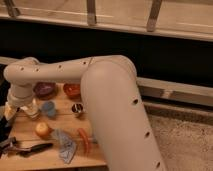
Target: Place brush in red bowl
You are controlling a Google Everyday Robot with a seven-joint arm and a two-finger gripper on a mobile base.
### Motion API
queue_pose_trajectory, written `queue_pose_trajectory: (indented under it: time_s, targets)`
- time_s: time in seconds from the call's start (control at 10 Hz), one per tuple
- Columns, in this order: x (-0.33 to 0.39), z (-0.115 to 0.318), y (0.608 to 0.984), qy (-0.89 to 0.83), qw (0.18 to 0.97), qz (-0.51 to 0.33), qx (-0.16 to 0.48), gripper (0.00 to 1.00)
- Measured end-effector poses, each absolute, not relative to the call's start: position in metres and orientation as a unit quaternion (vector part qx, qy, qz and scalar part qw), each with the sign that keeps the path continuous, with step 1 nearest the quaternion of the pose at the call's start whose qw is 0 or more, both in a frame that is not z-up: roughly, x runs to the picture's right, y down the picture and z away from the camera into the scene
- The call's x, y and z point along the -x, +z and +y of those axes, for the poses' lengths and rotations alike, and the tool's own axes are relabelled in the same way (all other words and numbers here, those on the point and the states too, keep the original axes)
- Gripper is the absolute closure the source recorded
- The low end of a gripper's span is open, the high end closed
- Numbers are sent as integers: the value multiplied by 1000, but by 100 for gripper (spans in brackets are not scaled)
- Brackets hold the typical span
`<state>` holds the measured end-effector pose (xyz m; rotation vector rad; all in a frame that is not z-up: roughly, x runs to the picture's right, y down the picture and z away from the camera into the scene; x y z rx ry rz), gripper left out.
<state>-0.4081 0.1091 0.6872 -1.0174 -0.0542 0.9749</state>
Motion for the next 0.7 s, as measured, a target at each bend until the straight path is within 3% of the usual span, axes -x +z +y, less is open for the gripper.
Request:
queue_pose_trajectory:
  time_s: [0.7]
  targets:
    - [450,167,703,410,743,-25,528,35]
